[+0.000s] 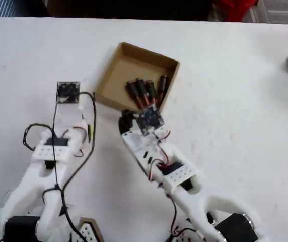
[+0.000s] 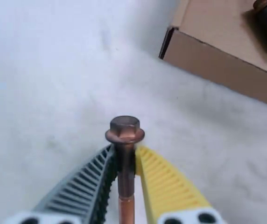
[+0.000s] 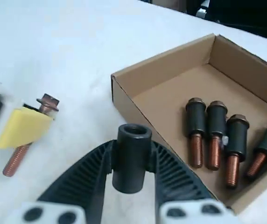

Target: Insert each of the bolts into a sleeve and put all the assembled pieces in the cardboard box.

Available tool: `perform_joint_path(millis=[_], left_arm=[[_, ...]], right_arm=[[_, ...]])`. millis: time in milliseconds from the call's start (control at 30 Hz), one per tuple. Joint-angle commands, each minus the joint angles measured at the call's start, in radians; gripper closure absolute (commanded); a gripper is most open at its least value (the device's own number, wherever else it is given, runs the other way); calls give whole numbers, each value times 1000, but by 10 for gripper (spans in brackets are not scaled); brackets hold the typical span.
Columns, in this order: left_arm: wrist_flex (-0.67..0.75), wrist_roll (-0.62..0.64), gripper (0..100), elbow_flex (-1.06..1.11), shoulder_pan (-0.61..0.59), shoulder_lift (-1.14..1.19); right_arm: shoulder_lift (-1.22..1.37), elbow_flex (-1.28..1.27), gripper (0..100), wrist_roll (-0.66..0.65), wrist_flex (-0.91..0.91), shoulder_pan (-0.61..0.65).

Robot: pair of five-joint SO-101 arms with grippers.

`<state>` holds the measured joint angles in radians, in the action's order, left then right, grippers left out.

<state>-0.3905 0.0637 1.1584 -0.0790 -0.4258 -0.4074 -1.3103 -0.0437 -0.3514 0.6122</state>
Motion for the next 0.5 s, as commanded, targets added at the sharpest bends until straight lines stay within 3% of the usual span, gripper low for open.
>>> perform_joint_path(millis=[0,133,467], left_arm=[[34,-9,977,-12,-7,-45],[34,-9,977,-11,-7,-45],[37,-9,977,-9,-4,-47]], right_arm=[[-24,-32,982,52,-162,33],[-22,-87,982,152,-312,62],[-22,-195,982,143,-587,59]])
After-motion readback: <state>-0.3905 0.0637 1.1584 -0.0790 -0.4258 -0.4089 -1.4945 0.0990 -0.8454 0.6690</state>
